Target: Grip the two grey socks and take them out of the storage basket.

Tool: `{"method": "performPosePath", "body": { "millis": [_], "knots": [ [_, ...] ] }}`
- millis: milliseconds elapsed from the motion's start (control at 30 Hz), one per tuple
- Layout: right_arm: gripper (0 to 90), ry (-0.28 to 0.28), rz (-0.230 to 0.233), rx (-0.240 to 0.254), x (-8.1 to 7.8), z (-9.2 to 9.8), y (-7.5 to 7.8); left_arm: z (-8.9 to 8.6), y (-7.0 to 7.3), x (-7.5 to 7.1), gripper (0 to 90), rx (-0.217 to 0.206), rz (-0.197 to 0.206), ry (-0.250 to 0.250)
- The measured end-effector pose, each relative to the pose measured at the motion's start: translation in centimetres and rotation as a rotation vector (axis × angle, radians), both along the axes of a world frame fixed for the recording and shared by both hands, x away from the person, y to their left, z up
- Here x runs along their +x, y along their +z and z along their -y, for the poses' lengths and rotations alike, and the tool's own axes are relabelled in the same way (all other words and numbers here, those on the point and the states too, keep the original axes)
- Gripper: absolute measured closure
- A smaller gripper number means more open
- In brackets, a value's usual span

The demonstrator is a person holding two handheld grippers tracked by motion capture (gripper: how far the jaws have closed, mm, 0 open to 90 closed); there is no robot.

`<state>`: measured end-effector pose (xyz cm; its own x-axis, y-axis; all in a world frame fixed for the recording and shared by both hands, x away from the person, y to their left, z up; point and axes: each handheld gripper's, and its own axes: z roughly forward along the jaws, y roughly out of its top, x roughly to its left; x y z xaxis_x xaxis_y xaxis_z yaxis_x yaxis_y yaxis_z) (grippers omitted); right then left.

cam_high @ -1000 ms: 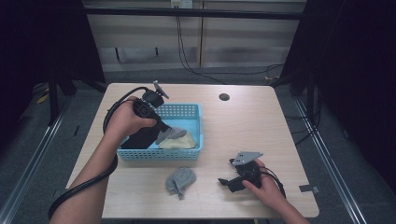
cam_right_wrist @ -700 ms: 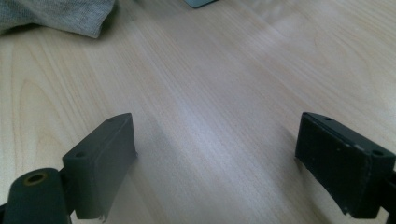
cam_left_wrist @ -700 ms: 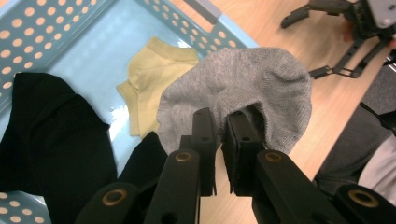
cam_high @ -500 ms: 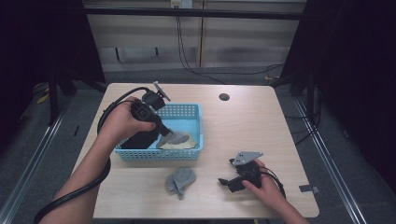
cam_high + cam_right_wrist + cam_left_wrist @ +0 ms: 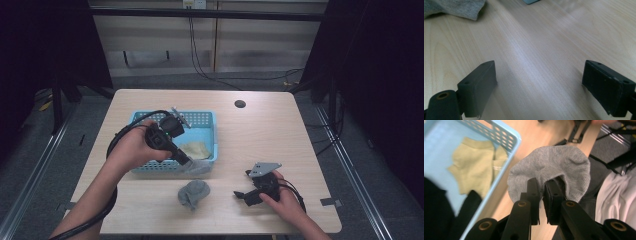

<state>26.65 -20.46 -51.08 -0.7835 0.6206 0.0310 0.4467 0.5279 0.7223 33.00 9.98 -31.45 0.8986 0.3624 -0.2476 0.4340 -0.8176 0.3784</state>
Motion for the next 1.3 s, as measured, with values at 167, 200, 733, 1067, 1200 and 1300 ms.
{"method": "performPosePath", "body": {
  "millis": [167, 200, 733, 1067, 1200, 1300],
  "knots": [
    [11.6, -0.001, 0.000, 0.000, 0.0, 0.0, 0.0, 0.6, -2.1, -0.3, 83.3, 0.003, -0.026, -0.021],
    [11.6, 0.000, 0.000, 0.000, 0.0, 0.0, 0.0, 0.7, -2.6, -0.3, 83.2, -0.001, -0.030, -0.016],
    [11.6, 0.001, -0.001, -0.002, 0.0, 0.0, 0.0, 1.4, -9.0, -0.1, 82.3, 0.053, -0.037, 0.013],
    [11.6, 0.001, -0.002, -0.002, 0.0, 0.0, 0.0, 1.3, -9.7, -0.2, 66.3, 0.070, -0.039, 0.071],
    [11.6, 0.001, -0.001, -0.002, 0.0, 0.0, 0.0, 1.0, -9.5, -0.1, 57.0, 0.071, -0.035, 0.102],
    [11.6, 0.001, -0.002, -0.002, 0.0, 0.0, 0.0, 0.8, -9.3, -0.1, 48.7, 0.058, -0.018, 0.130]
  ]
}}
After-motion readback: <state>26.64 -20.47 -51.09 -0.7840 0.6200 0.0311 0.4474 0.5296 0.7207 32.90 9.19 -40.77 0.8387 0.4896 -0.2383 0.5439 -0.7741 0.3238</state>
